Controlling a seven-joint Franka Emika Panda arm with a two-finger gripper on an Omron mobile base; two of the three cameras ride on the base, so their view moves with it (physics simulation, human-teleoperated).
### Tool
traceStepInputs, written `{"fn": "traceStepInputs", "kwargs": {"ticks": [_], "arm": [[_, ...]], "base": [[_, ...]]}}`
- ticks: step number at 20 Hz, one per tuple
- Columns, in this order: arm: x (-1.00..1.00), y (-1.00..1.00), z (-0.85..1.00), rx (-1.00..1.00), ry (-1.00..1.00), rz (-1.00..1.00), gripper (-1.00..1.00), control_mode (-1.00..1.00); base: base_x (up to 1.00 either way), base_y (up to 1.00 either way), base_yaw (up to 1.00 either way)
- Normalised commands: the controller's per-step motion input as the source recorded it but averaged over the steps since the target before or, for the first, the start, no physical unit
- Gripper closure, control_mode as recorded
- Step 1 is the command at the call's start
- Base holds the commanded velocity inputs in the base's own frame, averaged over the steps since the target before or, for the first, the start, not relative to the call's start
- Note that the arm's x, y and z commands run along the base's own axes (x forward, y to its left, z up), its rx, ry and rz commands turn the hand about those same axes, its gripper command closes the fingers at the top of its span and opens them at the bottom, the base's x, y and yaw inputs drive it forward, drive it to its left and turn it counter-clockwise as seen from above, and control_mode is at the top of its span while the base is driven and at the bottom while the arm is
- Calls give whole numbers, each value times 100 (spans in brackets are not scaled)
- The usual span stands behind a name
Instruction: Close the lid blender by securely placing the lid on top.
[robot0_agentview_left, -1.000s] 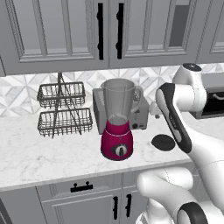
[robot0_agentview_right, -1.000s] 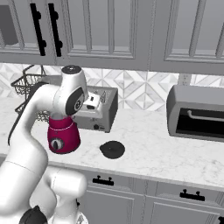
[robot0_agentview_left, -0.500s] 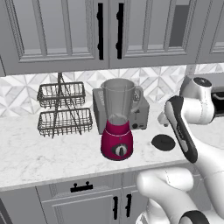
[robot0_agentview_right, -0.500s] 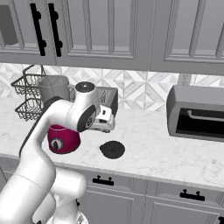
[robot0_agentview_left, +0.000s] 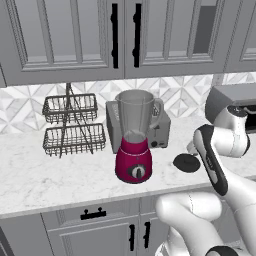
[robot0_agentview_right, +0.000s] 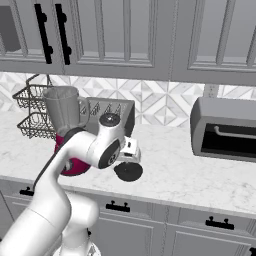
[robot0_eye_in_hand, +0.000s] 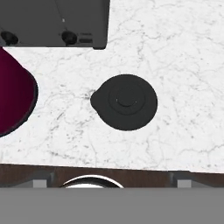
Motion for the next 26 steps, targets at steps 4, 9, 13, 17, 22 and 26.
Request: {"fn": "traceStepInputs", "kwargs": {"ticks": [4,9,13,17,22,26], "arm": [[4,-14,-25,0,0,0,-100,-100],[10,-1,-22,0,0,0,-100,-100],[18,0,-23,0,0,0,-100,-100],[20,0,-22,0,0,0,-100,-100],[25,0,-18,0,0,0,-100,-100],[28,-1,-18,0,0,0,-100,-100]], "base": [[0,0,0],[0,0,0],[0,0,0],[0,0,0],[0,0,0],[0,0,0]]}}
